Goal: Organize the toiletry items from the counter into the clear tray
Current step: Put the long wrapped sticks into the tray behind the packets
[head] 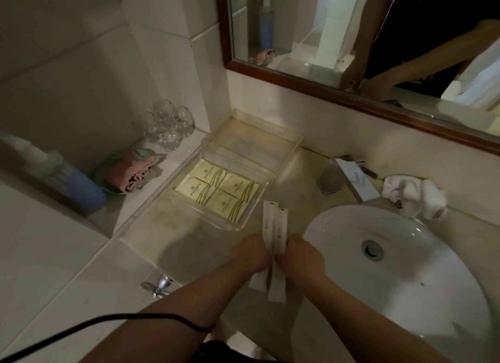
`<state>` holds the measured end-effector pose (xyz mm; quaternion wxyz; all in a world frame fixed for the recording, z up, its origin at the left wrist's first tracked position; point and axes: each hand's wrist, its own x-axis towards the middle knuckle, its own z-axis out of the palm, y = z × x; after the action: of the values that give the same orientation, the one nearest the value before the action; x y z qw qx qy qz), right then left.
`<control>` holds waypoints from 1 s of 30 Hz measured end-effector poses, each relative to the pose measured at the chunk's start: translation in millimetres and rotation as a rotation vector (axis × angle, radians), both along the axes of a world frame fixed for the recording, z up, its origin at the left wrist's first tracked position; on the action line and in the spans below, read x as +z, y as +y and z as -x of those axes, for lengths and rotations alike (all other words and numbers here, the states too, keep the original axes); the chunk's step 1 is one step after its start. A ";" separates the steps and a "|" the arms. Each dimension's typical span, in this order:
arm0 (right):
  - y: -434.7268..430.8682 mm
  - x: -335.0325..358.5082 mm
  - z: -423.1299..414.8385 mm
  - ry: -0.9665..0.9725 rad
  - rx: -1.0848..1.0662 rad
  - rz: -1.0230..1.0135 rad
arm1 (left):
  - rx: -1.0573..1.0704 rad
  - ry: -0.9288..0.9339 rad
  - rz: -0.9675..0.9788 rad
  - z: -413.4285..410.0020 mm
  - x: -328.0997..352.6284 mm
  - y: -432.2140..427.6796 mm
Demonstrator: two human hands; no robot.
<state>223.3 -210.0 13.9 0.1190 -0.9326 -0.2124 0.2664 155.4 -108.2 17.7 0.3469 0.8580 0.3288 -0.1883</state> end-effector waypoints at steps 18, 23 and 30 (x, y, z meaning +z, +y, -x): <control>-6.9 16.0 -7.8 0.290 -0.174 -0.625 | 0.391 -0.291 0.432 26.9 41.7 9.2; -0.7 33.0 -9.6 0.293 -0.165 -0.706 | 0.457 -0.372 0.502 32.4 51.0 18.4; 30.5 53.6 -21.9 0.282 -0.081 -0.722 | 0.675 -0.454 0.440 35.1 59.5 41.5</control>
<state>245.2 -179.5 67.5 0.4779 -0.7926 -0.2370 0.2953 120.2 -66.7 77.2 0.6258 0.6283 0.4579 0.0624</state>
